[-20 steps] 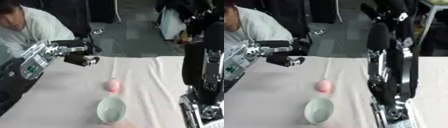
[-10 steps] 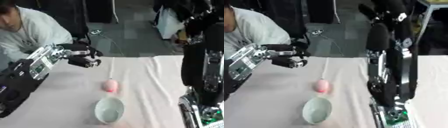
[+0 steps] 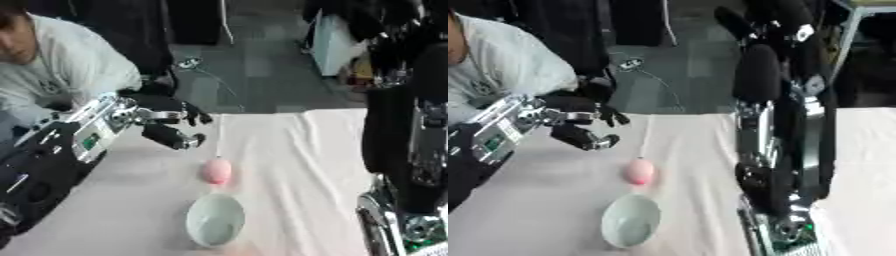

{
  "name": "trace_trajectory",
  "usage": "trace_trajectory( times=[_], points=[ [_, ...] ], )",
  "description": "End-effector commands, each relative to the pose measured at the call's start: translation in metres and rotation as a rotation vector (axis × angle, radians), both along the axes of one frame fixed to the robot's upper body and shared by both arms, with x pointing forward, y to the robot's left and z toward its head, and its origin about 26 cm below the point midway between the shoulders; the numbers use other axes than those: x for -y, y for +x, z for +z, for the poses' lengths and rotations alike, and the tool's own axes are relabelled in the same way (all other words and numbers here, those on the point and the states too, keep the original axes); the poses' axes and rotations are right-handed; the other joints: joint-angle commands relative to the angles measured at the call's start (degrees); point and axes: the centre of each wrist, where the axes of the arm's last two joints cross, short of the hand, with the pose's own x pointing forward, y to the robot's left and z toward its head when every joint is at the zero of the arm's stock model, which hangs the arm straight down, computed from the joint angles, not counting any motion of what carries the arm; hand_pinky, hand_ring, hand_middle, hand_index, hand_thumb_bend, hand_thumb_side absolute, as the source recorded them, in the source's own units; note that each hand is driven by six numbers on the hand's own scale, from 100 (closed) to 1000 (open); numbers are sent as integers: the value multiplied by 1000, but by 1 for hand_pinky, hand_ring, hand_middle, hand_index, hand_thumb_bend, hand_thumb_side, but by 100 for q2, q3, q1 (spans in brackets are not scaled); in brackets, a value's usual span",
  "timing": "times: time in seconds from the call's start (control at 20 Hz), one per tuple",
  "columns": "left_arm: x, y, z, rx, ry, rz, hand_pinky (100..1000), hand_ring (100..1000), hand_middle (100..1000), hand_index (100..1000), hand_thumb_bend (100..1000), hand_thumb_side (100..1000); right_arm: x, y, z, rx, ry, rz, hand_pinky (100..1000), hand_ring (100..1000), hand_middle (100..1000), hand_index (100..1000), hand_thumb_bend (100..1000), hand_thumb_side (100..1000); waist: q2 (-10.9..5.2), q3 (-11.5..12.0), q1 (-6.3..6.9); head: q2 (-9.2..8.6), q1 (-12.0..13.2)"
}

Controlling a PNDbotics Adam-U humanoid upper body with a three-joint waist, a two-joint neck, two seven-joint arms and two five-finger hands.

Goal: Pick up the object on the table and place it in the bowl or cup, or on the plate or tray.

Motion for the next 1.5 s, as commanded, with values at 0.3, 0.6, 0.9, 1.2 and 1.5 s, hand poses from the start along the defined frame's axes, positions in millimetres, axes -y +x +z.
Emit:
trace_trajectory(
  times=[0.3, 0.6, 0.9, 1.2, 1.5],
  points=[
    [3, 5, 7, 5, 87, -39, 896, 837, 903, 1000, 832, 693, -2, -6, 7, 23, 15, 23, 862, 926, 918, 875, 100, 598, -49, -16, 14, 24, 84],
    [7, 8, 3, -2, 121, -65, 898, 841, 905, 1000, 835, 653, -2, -6, 7, 23, 15, 25, 863, 926, 918, 875, 100, 599, -38, -27, 13, 34, 94],
    [9, 10, -1, -13, 145, -80, 900, 845, 908, 1000, 852, 563, -3, -6, 7, 24, 15, 31, 863, 926, 918, 875, 100, 600, -24, -45, 15, 30, 101],
    [11, 11, -6, -26, 182, -102, 906, 854, 915, 1000, 879, 489, -3, -7, 8, 24, 16, 35, 863, 926, 918, 874, 100, 600, -7, -59, 15, 22, 114],
    [15, 14, -8, -29, 212, -117, 911, 863, 919, 1000, 888, 489, -4, -7, 8, 25, 16, 39, 864, 926, 918, 875, 100, 600, 5, -66, 7, -28, 124]
  ],
)
